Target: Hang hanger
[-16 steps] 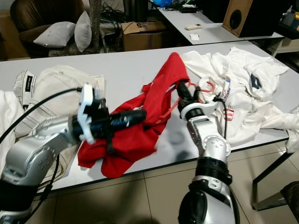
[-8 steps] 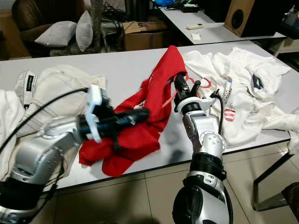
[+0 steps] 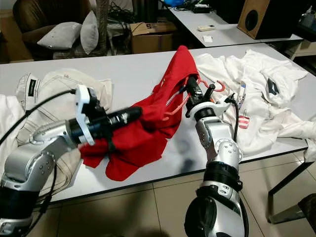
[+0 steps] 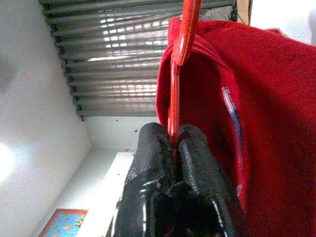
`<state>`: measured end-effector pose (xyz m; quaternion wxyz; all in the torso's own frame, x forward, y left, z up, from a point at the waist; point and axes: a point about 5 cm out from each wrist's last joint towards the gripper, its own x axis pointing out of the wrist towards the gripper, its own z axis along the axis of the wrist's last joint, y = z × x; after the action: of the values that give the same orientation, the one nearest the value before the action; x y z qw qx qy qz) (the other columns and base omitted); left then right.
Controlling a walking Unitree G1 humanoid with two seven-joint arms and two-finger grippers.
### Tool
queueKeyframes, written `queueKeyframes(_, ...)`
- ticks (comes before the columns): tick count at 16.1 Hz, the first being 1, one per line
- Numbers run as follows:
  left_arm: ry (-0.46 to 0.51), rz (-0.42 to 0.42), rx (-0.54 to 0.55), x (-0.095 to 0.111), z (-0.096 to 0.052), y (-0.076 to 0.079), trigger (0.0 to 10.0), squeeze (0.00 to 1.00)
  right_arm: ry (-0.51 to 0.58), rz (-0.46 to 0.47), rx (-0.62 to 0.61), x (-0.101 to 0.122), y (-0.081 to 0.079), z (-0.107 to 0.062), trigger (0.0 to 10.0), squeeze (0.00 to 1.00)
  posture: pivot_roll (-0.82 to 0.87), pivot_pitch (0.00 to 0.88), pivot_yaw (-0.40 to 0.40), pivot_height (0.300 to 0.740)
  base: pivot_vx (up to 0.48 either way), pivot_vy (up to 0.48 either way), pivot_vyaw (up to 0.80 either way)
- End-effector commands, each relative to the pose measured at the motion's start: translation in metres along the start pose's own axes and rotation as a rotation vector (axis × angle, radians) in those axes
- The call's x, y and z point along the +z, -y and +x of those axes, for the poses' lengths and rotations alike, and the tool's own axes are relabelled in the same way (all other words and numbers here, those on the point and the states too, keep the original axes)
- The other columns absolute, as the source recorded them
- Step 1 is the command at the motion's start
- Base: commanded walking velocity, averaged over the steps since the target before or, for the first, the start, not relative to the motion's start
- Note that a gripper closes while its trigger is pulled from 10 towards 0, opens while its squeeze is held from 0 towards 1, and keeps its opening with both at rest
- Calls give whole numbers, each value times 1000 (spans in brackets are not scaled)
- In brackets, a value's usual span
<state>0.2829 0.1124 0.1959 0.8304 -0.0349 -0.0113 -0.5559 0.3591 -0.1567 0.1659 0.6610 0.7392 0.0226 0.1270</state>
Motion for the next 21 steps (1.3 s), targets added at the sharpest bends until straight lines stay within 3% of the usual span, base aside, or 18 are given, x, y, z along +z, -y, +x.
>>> queueKeyframes(1,10,-6,-48,2,5,8,0,0,-7,-15,5,-2,-6,6,10000,0,85,0,8,740,0,0,0)
queueKeyframes(2,47,-26,-109,6,17,19,0,0,-6,-34,-20,-4,-3,10,10000,0,86,0,6,740,0,0,0)
queueKeyframes(6,99,-56,-193,14,34,37,0,0,2,-29,-34,-5,-2,14,10000,0,89,0,4,740,0,0,0)
queueKeyframes(8,142,-23,-135,19,49,33,0,0,-48,-34,-65,-18,3,16,10000,0,92,0,3,740,0,0,0)
queueKeyframes(12,189,16,-85,32,58,26,0,0,-157,-58,-96,-36,11,9,10000,0,88,0,9,740,0,0,0)
queueKeyframes(14,66,50,-143,16,53,33,0,0,-103,14,-70,-29,7,10,10000,0,88,0,14,740,0,0,0)
queueKeyframes(15,-53,75,-103,-6,40,30,0,0,-42,70,-30,-15,-3,11,10000,0,83,0,18,740,0,0,0)
queueKeyframes(16,-83,92,-80,-12,33,28,0,0,-23,90,-17,-9,-7,11,10000,0,85,0,14,740,0,0,0)
queueKeyframes(19,-94,126,-5,-14,21,20,0,0,-27,132,-2,-4,-12,9,10000,0,84,0,8,740,0,0,0)
queueKeyframes(21,-58,141,16,-7,22,16,0,0,-63,143,-16,-11,-9,8,10000,0,86,0,3,740,0,0,0)
